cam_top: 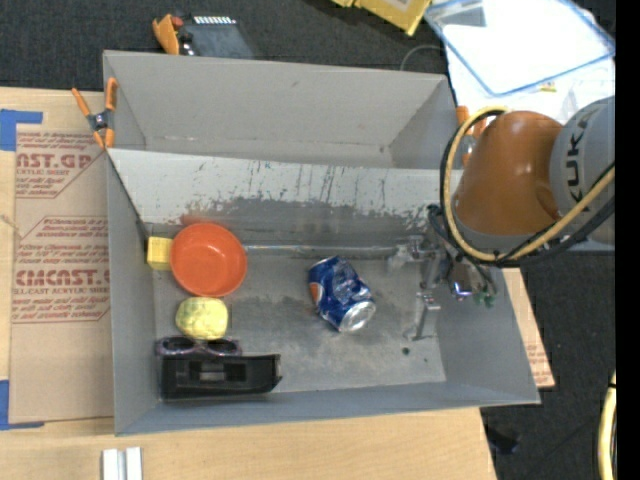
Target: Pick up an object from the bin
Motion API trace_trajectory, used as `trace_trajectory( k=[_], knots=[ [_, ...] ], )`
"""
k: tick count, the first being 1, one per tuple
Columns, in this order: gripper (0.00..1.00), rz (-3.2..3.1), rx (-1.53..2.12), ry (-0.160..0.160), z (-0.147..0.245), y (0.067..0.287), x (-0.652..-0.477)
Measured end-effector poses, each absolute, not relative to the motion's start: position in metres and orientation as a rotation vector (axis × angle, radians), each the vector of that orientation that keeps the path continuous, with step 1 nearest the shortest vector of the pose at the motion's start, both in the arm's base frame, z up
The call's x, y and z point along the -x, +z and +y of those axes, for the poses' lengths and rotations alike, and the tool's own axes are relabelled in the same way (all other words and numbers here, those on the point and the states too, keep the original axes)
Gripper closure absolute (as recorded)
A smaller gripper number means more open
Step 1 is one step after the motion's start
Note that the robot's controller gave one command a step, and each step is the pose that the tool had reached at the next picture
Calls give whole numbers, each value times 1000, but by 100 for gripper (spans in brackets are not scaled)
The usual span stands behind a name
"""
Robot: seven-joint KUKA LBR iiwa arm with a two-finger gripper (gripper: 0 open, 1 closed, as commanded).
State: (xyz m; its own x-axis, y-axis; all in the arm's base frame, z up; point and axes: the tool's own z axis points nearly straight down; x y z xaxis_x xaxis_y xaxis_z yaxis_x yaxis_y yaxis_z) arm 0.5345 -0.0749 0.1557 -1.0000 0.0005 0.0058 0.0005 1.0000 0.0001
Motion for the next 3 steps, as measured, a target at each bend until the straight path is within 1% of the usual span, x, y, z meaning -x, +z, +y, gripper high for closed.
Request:
trace_trajectory(
  k=[1, 2, 3],
  knots=[
    [0, -3143, -1, 1, -74, 160, -536],
    [0, -3138, -180, 1, -17, 123, -549],
    [0, -3126, -402, 6, 36, 97, -594]
  ],
)
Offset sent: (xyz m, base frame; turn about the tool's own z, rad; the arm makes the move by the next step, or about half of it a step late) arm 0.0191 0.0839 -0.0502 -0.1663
